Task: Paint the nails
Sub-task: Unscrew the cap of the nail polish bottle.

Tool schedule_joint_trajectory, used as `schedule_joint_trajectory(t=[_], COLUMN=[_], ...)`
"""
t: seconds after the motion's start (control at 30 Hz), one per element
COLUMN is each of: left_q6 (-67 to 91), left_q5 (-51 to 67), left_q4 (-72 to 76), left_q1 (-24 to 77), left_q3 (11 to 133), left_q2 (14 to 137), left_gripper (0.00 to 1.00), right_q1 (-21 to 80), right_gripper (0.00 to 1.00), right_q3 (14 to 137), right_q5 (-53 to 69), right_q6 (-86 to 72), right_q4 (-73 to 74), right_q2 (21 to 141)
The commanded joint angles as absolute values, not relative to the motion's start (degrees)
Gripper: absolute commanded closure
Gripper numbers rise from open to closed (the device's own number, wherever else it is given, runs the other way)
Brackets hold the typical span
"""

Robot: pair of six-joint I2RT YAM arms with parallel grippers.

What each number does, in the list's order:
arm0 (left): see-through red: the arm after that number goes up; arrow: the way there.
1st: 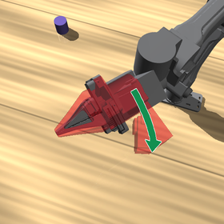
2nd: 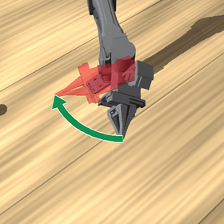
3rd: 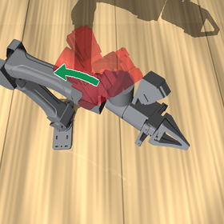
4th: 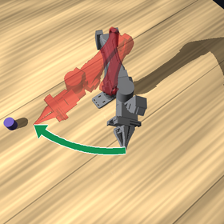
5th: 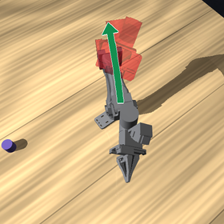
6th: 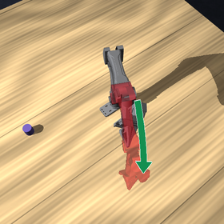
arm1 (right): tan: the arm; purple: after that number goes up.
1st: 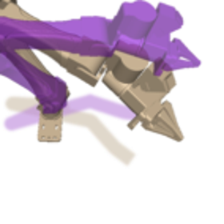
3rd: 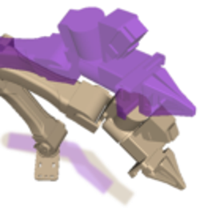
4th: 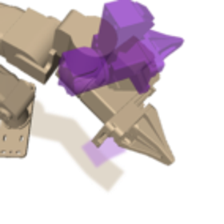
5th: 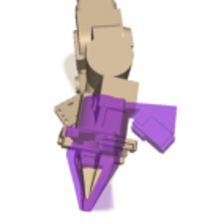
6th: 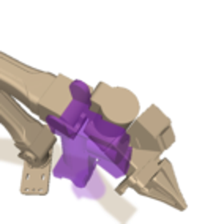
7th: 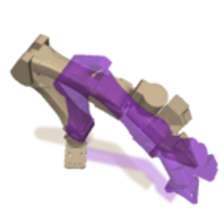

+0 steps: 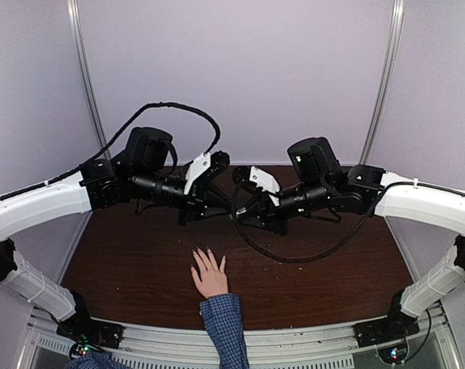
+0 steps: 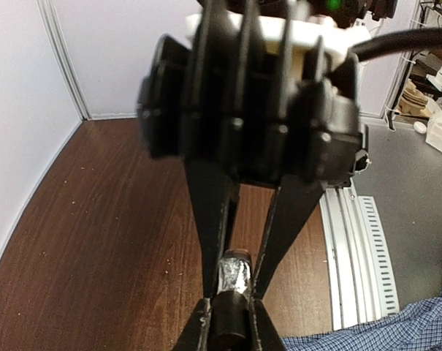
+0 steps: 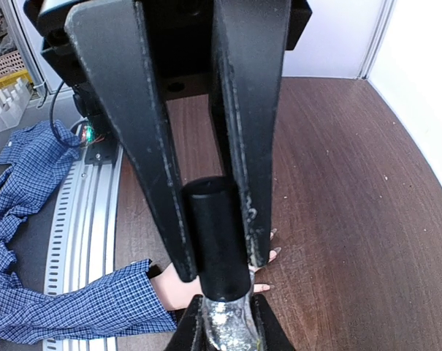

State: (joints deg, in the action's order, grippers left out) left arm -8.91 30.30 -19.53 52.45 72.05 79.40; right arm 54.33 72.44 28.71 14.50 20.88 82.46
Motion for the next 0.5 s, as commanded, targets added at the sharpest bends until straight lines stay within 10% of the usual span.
schedule_joint_trajectory(t=[0.0, 0.17, 0.47], left_q6=[-4.7, -3.7, 1.7], left_q5=[31.0, 34.1, 45.7], left_q4=[-16.9, -13.6, 6.9], left_q1=[52.4, 50.5, 45.4], left_q3=[74.1, 71.8, 60.0], left_q2=[79.9, 76.8, 69.1], left_gripper=[0.93, 0.62, 0.46], right_q1=[53.5, 53.4, 51.7], right_gripper=[1.0, 1.0, 1.0], right_q3=[71.3, 71.2, 69.9], right_q5=[23.3, 24.9, 35.5], right_q6=[11.2, 11.2, 9.3], right_q4=[17.2, 17.1, 13.7], right_q2=[80.4, 80.3, 79.5])
